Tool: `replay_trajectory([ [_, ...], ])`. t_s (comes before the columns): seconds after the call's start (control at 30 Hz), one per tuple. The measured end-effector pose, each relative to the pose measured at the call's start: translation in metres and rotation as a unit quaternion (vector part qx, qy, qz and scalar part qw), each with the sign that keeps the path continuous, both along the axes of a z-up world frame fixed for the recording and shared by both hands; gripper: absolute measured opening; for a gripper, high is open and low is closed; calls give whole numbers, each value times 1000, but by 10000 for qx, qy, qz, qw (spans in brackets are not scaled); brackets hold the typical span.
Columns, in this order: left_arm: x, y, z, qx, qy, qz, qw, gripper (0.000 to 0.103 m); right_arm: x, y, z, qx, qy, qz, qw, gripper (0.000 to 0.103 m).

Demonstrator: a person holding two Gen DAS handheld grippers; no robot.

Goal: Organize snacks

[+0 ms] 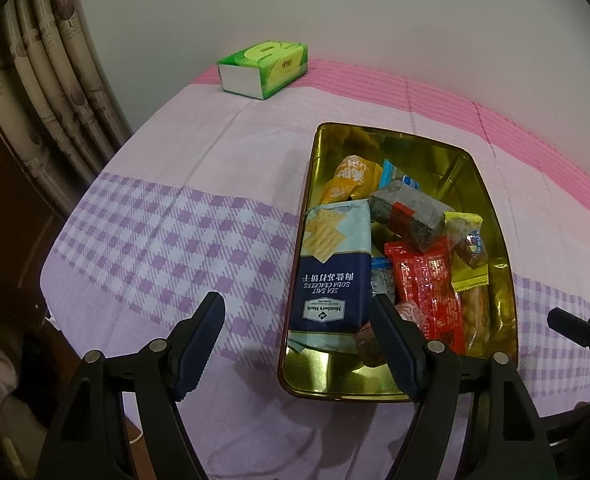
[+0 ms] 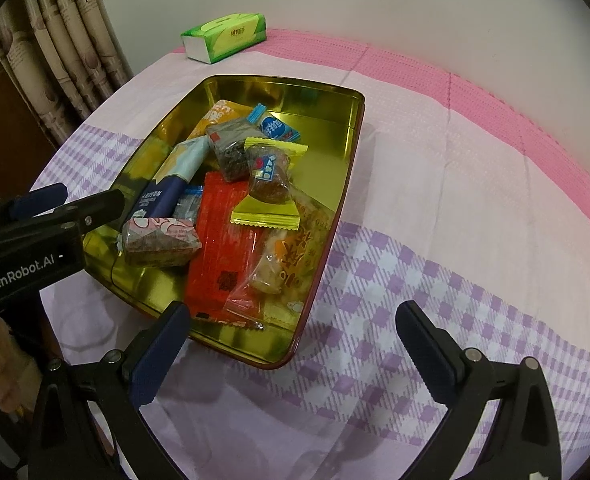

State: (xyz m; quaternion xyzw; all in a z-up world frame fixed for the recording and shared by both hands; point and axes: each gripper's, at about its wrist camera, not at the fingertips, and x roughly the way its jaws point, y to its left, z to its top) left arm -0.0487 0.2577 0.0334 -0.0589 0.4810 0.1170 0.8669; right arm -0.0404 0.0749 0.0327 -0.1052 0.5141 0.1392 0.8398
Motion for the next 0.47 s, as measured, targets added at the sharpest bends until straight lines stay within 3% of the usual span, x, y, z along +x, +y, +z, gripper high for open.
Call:
replay_trajectory([
  [0.47,0,-2,8,-174,-132,-147,9997,78,-2,1,0,34,2,-2,10000,102],
])
